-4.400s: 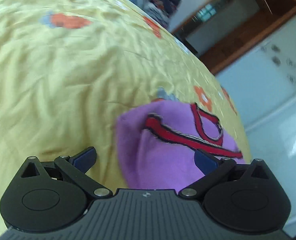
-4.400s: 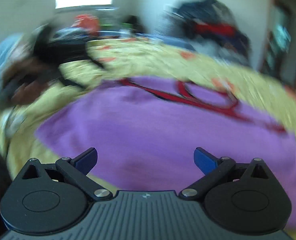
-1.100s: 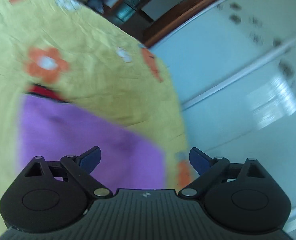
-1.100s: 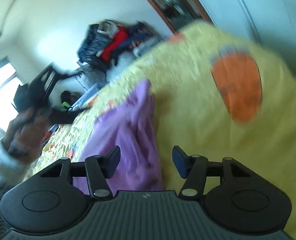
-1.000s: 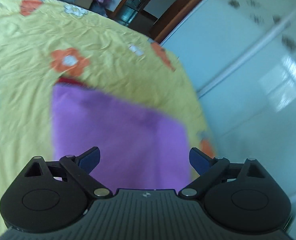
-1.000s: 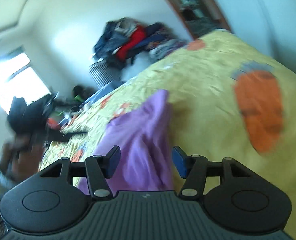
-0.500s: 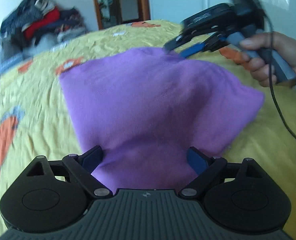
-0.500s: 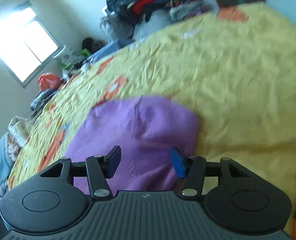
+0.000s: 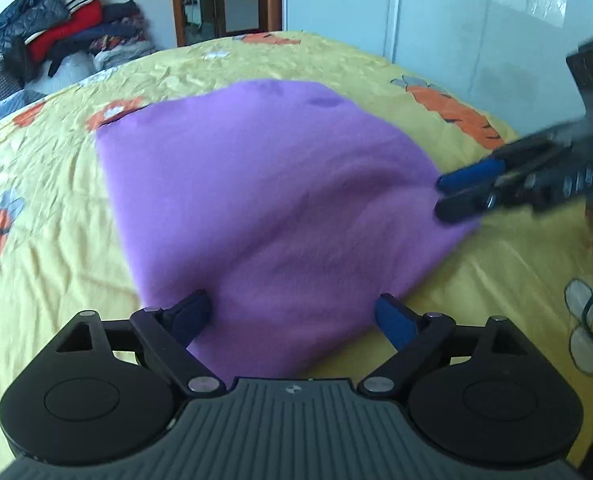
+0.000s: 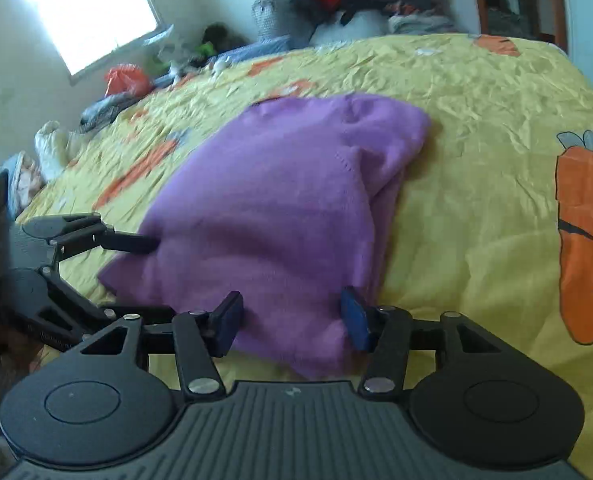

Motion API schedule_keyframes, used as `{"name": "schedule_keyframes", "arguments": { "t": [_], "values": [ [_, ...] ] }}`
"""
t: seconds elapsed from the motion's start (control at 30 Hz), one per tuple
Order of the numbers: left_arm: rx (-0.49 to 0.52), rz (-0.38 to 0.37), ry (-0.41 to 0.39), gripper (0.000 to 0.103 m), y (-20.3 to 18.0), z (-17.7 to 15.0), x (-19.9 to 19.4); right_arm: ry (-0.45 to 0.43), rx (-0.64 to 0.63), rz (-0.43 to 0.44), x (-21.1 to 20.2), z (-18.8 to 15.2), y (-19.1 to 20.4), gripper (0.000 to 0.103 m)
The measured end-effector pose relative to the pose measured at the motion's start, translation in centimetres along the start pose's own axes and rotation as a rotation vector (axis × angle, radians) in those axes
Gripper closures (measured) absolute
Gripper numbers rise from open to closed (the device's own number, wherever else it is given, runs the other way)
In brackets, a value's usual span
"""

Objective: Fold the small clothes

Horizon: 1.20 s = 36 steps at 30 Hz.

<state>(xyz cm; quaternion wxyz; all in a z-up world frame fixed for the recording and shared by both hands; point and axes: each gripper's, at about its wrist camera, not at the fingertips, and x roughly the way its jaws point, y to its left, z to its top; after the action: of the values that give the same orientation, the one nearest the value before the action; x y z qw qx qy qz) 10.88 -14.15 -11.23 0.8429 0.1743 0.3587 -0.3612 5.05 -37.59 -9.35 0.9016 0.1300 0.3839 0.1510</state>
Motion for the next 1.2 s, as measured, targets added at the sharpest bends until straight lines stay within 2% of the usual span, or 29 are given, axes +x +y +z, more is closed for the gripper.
{"name": "schedule_keyframes", "arguments": {
  "t": [0.03,0.07,0.1,0.13,0.2,0.27,0.3,0.37,0.43,0.5,0.53,0.57,0.6,0.63,0.67,0.7,0.8,0.87,0.93,1.07,1.2],
  "values": [
    [-0.015,-0.006,-0.005,0.014,0.2,0.1,-0.7,-0.023,-0.015,-0.017,-0.5,0.8,0.2,0.048],
    [-0.051,-0.017,-0.021,0.012,0.7,0.2,-1.7,-0.053,-0.025,-0.036,-0.8,1.6,0.2,0.038],
    [-0.100,-0.020,-0.038,0.011,1.9,0.8,-2.1,-0.079,-0.022,-0.047,-1.1,2.5,0.0,0.020],
    [-0.156,-0.022,-0.059,0.010,3.3,1.2,-2.6,-0.099,-0.010,-0.047,-1.0,3.4,-0.4,0.014],
    [-0.280,-0.042,-0.057,0.008,6.9,3.0,-1.8,-0.126,-0.017,-0.051,-0.4,5.1,-0.9,0.015],
    [-0.418,-0.049,-0.039,0.008,10.5,4.6,0.0,-0.070,0.018,-0.152,1.8,6.3,-1.6,0.015],
    [-0.466,-0.077,-0.013,0.008,12.1,5.3,1.3,-0.058,0.063,-0.162,2.5,6.6,-2.3,0.015],
    [-0.553,-0.113,0.038,0.010,14.5,6.4,3.5,-0.051,0.164,-0.057,3.8,6.8,-4.6,0.015],
    [-0.620,-0.228,0.068,0.008,15.9,6.6,5.3,-0.040,0.283,-0.005,5.0,6.6,-6.9,0.015],
    [-0.663,-0.287,0.067,0.009,16.4,6.9,6.2,-0.065,0.286,0.071,5.8,6.5,-7.5,0.015],
    [-0.677,-0.318,0.076,0.011,16.3,7.0,6.6,-0.071,0.284,0.078,6.2,6.7,-7.3,0.015],
    [-0.684,-0.312,0.075,0.022,16.2,7.2,6.8,-0.067,0.289,0.098,6.7,6.8,-7.0,0.023],
    [-0.676,-0.292,0.081,0.041,15.9,7.5,6.9,-0.050,0.286,0.111,7.5,7.0,-6.7,0.041],
    [-0.657,-0.283,0.098,0.055,15.5,7.7,7.1,-0.057,0.257,0.072,7.9,7.1,-5.8,0.049],
    [-0.645,-0.271,0.112,0.070,15.2,7.7,7.2,-0.044,0.224,0.053,8.4,7.4,-5.1,0.067],
    [-0.623,-0.252,0.110,0.072,14.9,7.8,7.0,-0.038,0.209,0.046,8.6,7.8,-4.4,0.075],
    [-0.456,-0.144,0.073,0.077,12.8,9.0,5.4,-0.050,0.067,-0.064,8.2,8.9,-1.0,0.079],
    [-0.367,-0.088,0.036,0.078,11.7,9.8,4.1,-0.084,0.046,-0.069,7.3,9.5,0.4,0.080],
    [-0.315,-0.059,0.001,0.079,11.0,10.3,2.5,-0.115,0.040,-0.037,6.5,10.5,1.6,0.081],
    [-0.327,-0.060,-0.027,0.079,12.2,11.2,-1.2,-0.152,0.016,0.015,5.2,12.1,4.3,0.081],
    [-0.371,-0.041,-0.051,0.079,15.3,11.6,-4.5,-0.180,0.033,0.073,4.9,13.4,6.4,0.081]
  ]
}}
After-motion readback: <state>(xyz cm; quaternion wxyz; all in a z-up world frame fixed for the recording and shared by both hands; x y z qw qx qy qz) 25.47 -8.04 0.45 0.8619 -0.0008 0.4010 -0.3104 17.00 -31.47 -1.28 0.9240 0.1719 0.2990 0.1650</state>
